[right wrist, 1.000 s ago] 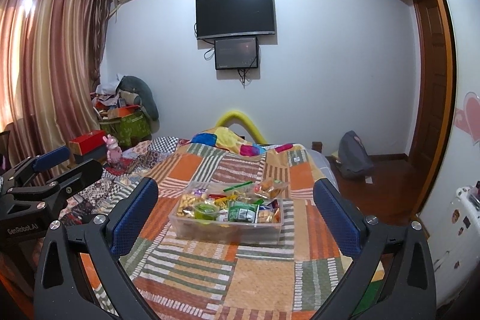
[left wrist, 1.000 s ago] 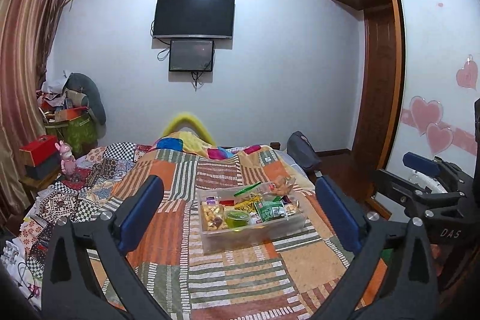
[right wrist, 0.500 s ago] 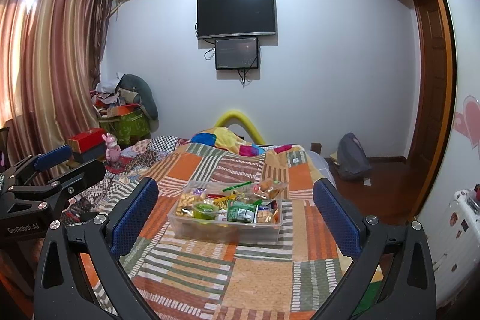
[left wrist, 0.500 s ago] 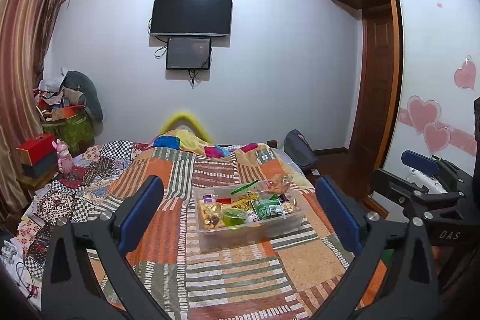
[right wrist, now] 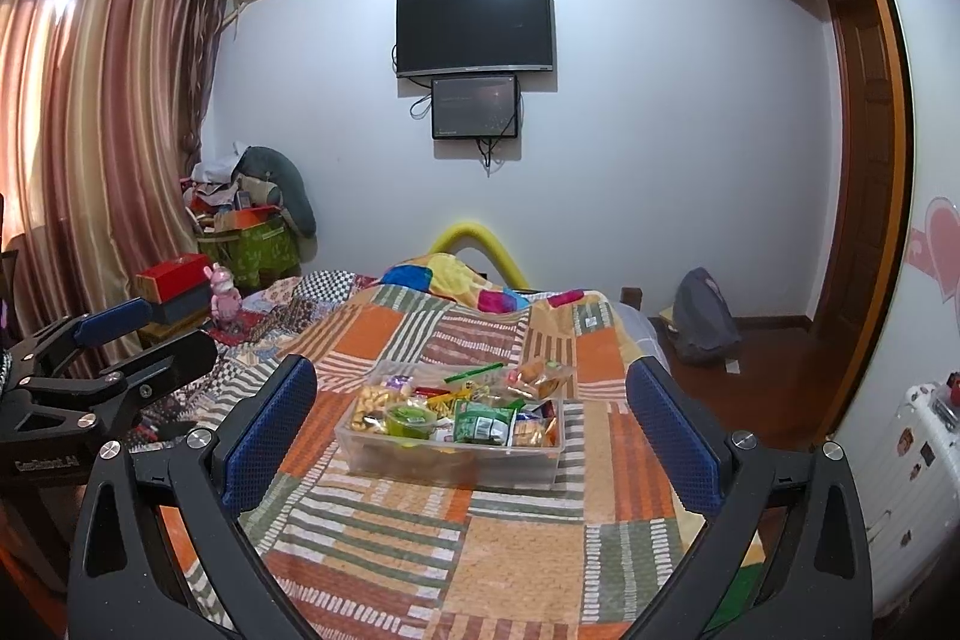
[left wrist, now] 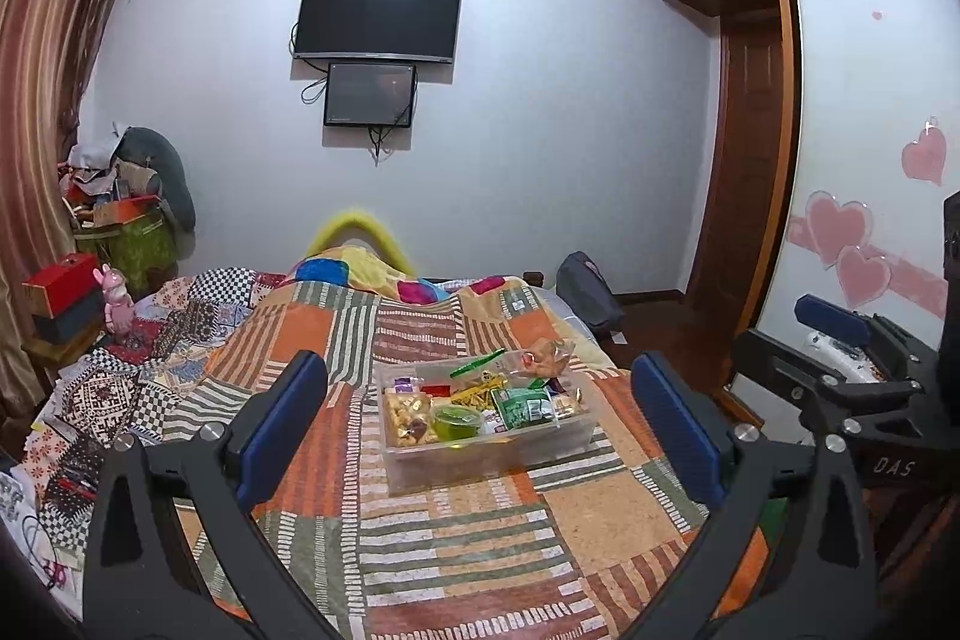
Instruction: Organize snacks
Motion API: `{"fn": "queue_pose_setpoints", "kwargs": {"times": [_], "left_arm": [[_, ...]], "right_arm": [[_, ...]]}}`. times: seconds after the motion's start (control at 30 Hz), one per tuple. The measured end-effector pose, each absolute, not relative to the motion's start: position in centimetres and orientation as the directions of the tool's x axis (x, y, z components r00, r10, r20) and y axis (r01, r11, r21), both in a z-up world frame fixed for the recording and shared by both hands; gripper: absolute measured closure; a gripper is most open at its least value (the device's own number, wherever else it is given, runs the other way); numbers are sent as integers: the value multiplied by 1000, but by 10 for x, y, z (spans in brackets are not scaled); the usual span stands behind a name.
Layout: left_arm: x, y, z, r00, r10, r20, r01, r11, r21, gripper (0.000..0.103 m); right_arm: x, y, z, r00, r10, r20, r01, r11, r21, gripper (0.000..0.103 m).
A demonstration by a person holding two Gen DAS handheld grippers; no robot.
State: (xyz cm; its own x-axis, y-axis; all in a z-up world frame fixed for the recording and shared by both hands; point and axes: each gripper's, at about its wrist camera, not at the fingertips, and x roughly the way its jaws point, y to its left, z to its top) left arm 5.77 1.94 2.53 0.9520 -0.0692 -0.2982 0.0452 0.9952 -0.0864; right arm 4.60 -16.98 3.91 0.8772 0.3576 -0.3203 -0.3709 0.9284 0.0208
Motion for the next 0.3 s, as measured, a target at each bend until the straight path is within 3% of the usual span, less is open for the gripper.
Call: {"fn": "queue_pose_setpoints", "kwargs": {"times": [0.3], "left_arm": [[56, 17, 26, 953, -74, -294, 54, 996, -76, 0]], "right_arm": [[48, -169, 38, 874, 360, -326, -373, 927, 23, 0]]}}
